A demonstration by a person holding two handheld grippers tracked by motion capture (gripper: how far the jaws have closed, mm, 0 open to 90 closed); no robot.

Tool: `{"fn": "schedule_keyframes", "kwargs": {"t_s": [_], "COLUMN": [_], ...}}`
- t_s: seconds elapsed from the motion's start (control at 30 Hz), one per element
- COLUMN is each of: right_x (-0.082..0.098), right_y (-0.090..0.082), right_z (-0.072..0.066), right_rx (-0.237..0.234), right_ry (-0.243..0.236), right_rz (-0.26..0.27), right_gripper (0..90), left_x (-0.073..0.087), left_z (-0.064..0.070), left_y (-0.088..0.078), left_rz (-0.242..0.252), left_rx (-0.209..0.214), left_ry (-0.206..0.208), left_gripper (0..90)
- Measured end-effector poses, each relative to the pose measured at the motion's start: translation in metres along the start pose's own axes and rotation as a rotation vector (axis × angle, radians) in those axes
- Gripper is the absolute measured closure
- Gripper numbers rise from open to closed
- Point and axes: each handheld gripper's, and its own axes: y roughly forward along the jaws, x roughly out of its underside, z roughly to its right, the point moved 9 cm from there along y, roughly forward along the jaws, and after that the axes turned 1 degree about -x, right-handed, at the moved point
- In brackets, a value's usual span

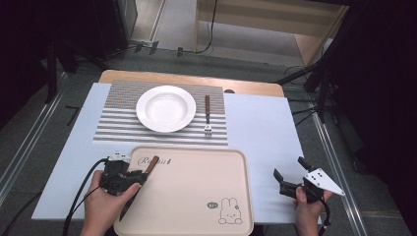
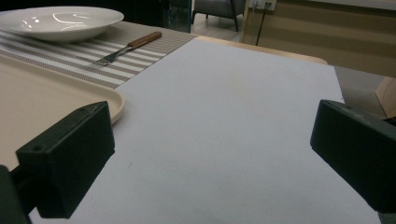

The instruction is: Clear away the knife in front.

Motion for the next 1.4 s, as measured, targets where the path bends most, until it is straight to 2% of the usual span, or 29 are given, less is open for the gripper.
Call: {"fn": "schedule_keyframes", "kwargs": {"t_s": [0.03, 0.1, 0.13, 0.2, 0.27, 0.3, 0.4, 0.43, 0.47, 0.5, 0.57, 0.67, 0.83, 0.9, 1.4], "right_x": [0.0, 0.0, 0.0, 0.0, 0.0, 0.0, 0.0, 0.0, 0.0, 0.0, 0.001, 0.001, 0.001, 0.001, 0.001], "right_y": [0.0, 0.0, 0.0, 0.0, 0.0, 0.0, 0.0, 0.0, 0.0, 0.0, 0.0, 0.0, 0.001, 0.001, 0.001], "right_z": [0.0, 0.0, 0.0, 0.0, 0.0, 0.0, 0.0, 0.0, 0.0, -0.001, 0.0, -0.001, -0.001, -0.001, -0.001], "right_rx": [0.0, 0.0, 0.001, 0.0, 0.001, 0.001, 0.001, 0.001, 0.002, 0.001, 0.002, 0.004, 0.004, 0.005, 0.008], "right_ry": [-0.001, 0.0, 0.0, -0.002, -0.001, -0.001, -0.002, -0.003, -0.003, -0.004, -0.004, -0.005, -0.009, -0.009, -0.016], "right_rz": [0.0, 0.0, -0.001, -0.001, -0.003, -0.003, -0.004, -0.004, -0.005, -0.005, -0.006, -0.007, -0.011, -0.011, -0.016], "right_gripper": [0.0, 0.0, 0.0, 0.0, 0.0, 0.0, 0.0, 0.0, 0.0, 0.0, 0.0, 0.0, 0.0, 0.0, 0.0], "left_x": [-0.003, -0.009, -0.014, -0.017, -0.018, -0.019, -0.015, -0.013, -0.011, -0.009, -0.006, -0.005, 0.003, 0.005, 0.012], "left_z": [0.0, 0.002, 0.005, 0.009, 0.014, 0.018, 0.024, 0.026, 0.024, 0.023, 0.022, 0.018, 0.008, 0.006, -0.021], "left_y": [-0.001, -0.003, -0.003, 0.001, 0.003, 0.004, 0.012, 0.015, 0.019, 0.021, 0.024, 0.022, 0.021, 0.019, 0.004], "left_rz": [0.022, 0.063, 0.104, 0.112, 0.121, 0.124, 0.083, 0.067, 0.049, 0.04, 0.023, 0.016, -0.007, -0.001, 0.032], "left_rx": [-0.014, -0.013, -0.005, -0.015, -0.008, 0.019, 0.084, 0.091, 0.06, 0.049, 0.062, 0.04, 0.032, 0.045, 0.008], "left_ry": [0.021, 0.059, 0.125, 0.195, 0.213, 0.216, 0.234, 0.249, 0.269, 0.278, 0.277, 0.284, 0.287, 0.277, 0.266], "left_gripper": [70.6, 73.5, 74.6, 80.3, 87.7, 88.9, 89.1, 89.2, 89.2, 89.3, 89.3, 89.3, 89.4, 89.5, 89.5]}}
